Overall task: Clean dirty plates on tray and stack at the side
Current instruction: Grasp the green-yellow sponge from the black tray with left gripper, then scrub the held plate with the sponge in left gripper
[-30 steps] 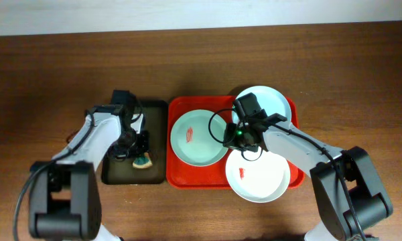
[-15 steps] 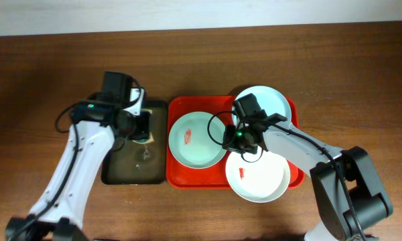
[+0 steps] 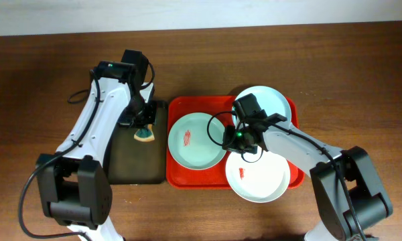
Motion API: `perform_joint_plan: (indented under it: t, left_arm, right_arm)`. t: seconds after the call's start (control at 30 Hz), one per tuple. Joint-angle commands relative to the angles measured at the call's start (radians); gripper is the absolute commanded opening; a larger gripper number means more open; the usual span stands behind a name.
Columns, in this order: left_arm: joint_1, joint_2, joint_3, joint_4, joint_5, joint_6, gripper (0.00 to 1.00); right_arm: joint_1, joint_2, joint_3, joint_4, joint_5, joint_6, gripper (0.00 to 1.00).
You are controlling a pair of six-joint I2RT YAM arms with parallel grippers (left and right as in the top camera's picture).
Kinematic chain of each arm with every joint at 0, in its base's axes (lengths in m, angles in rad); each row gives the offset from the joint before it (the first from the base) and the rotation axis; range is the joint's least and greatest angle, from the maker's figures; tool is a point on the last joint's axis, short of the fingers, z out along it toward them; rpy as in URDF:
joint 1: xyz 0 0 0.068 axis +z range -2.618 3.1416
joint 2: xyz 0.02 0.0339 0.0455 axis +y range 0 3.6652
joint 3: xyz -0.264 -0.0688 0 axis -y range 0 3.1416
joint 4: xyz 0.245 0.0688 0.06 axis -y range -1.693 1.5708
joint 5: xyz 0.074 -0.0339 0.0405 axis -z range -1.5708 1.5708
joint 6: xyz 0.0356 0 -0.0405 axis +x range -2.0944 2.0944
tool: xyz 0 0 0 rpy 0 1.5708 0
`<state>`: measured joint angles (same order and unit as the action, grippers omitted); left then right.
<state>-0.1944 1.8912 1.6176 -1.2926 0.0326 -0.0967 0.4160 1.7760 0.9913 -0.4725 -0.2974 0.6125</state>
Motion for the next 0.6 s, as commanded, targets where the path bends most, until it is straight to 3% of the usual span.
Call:
perform_joint_plan:
  t: [0.0,0.4,0.57]
  left_arm:
    - [-0.001,0.001,0.003,0.017,-0.011,0.022,0.0]
    - [-0.06,0.002,0.003,0.09,-0.005,0.105,0.0]
    - [-0.066,0.003,0.002,0.153,0.158,0.105,0.0]
  right_arm:
    - [0.009,0.002,0.015,-0.003,-0.005,-0.025,0.04]
    - [0.009,0.002,0.015,0.012,0.021,-0.058,0.04]
    - [0.009,0.002,0.015,0.012,0.021,-0.058,0.04]
